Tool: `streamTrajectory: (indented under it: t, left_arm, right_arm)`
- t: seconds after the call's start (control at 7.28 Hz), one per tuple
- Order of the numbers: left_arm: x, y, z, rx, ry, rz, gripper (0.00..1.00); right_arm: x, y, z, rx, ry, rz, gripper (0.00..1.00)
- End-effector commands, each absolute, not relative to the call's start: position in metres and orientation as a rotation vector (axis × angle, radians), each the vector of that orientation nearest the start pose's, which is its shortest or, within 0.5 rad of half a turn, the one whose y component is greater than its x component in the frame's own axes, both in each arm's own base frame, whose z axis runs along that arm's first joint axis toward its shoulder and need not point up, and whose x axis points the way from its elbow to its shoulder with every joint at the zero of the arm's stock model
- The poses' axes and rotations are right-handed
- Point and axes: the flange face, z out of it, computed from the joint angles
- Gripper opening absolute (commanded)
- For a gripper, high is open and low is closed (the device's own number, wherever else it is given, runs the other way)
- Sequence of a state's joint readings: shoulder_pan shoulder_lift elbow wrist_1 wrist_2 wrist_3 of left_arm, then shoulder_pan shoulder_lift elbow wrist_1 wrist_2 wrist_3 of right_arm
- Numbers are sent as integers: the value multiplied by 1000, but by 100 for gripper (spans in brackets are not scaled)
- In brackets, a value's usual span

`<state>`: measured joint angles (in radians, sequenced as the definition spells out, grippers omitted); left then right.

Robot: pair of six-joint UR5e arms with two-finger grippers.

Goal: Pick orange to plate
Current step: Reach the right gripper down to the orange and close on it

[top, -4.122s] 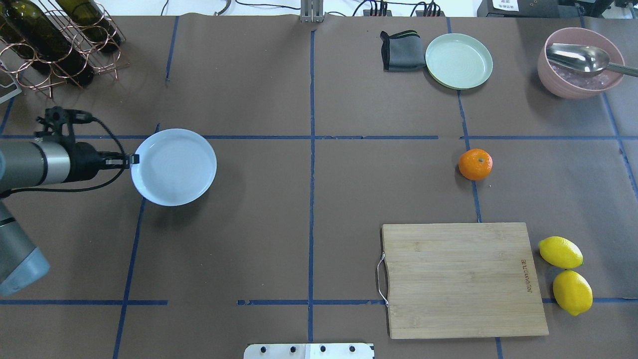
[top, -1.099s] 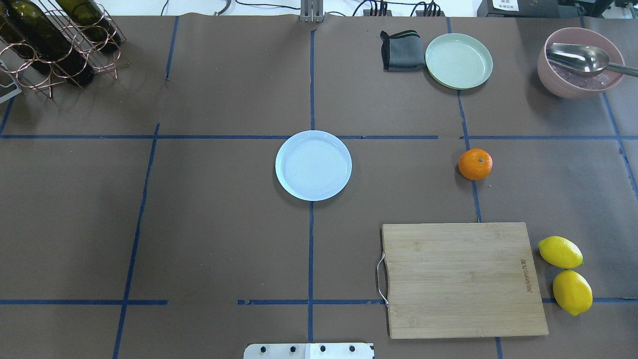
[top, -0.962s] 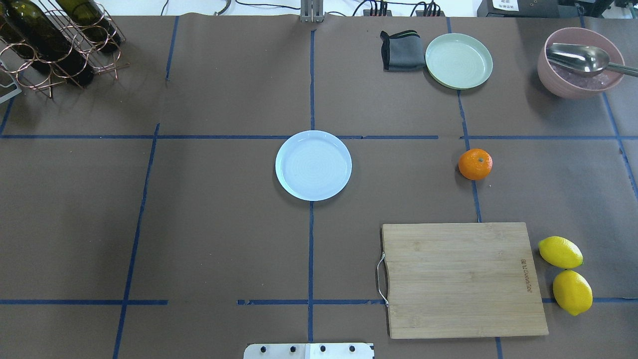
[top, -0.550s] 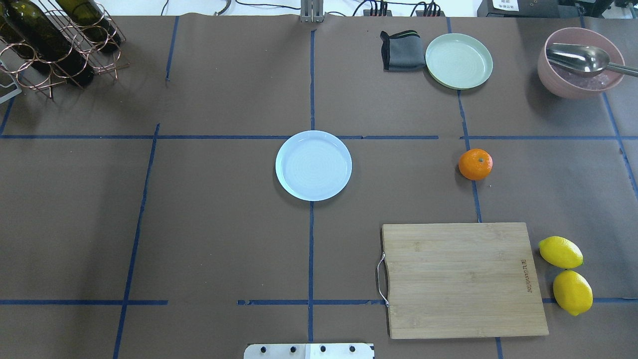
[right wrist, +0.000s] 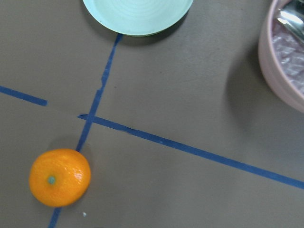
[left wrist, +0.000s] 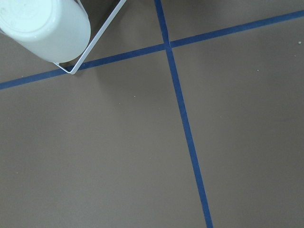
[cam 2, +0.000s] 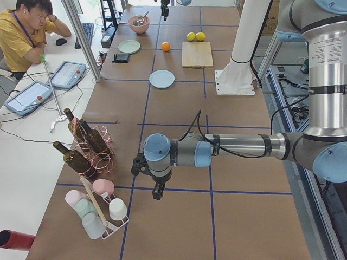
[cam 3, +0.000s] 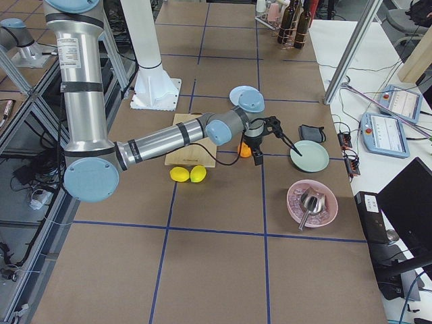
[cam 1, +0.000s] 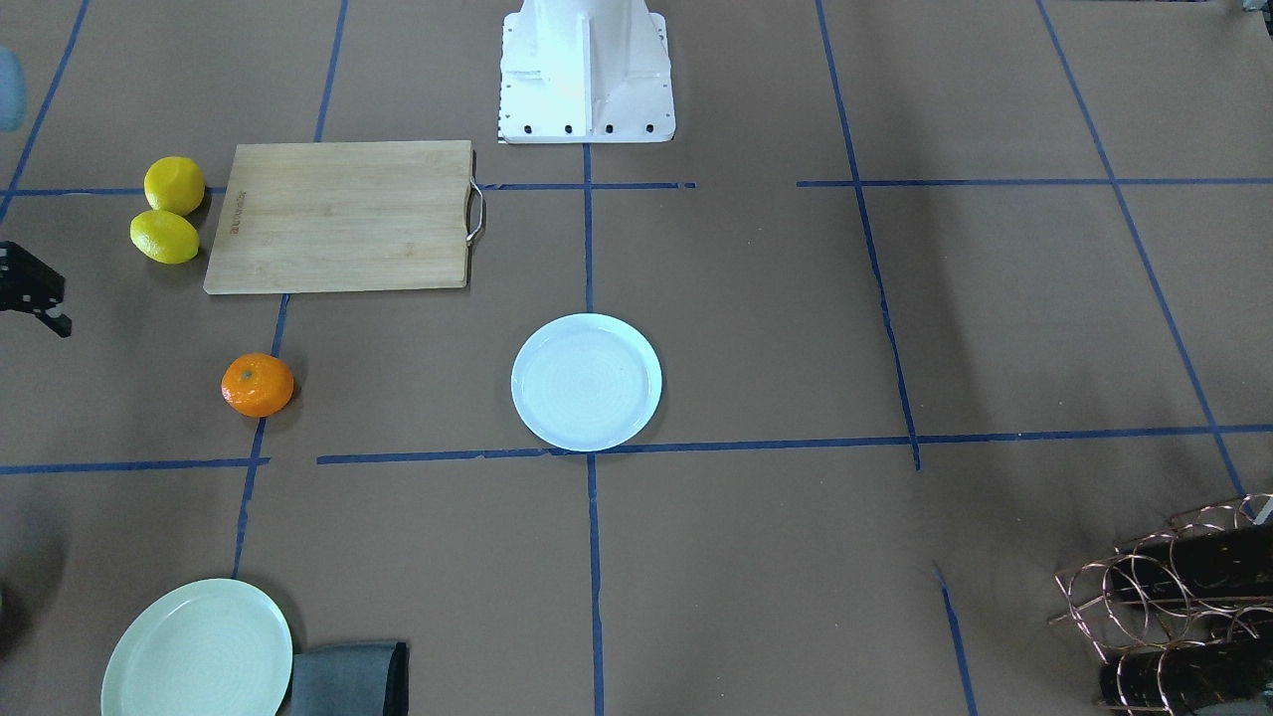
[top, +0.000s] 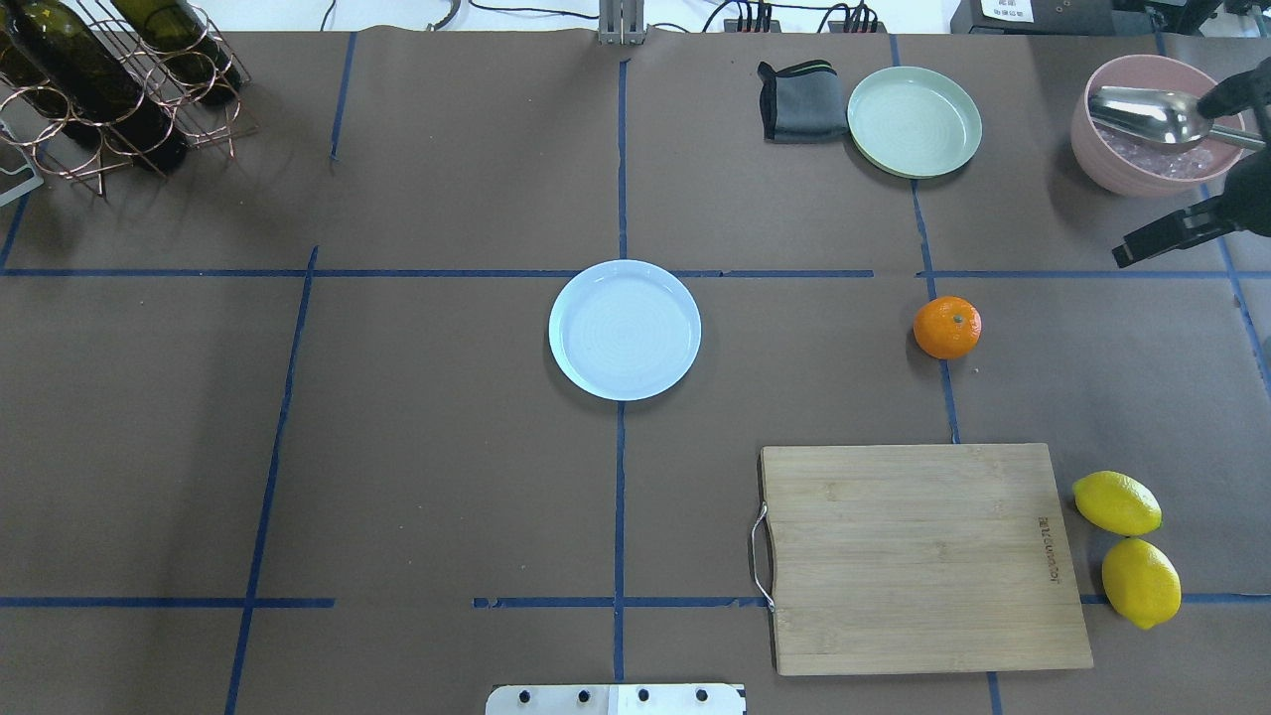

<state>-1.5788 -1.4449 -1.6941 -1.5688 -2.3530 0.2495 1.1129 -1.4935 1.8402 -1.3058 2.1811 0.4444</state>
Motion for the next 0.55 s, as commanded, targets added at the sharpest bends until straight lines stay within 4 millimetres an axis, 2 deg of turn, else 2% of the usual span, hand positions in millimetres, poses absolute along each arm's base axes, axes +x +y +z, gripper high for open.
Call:
streamTrajectory:
  t: [0.0, 0.14, 0.27, 0.41]
  left_arm:
    - [-66, -438, 655, 98, 778, 229, 100]
    - [-67, -438, 655, 98, 778, 227, 100]
    - [-67, -438, 655, 98, 778, 227, 100]
    - [-67, -438, 655, 98, 778, 227, 100]
  right_arm:
    - [-261, -503, 440, 293, -796, -136, 100]
    - [-300, -492, 438, 316, -795, -125, 100]
    - [-325, -490, 438, 319, -797, -110, 100]
    - [-335, -488, 439, 322, -786, -112, 100]
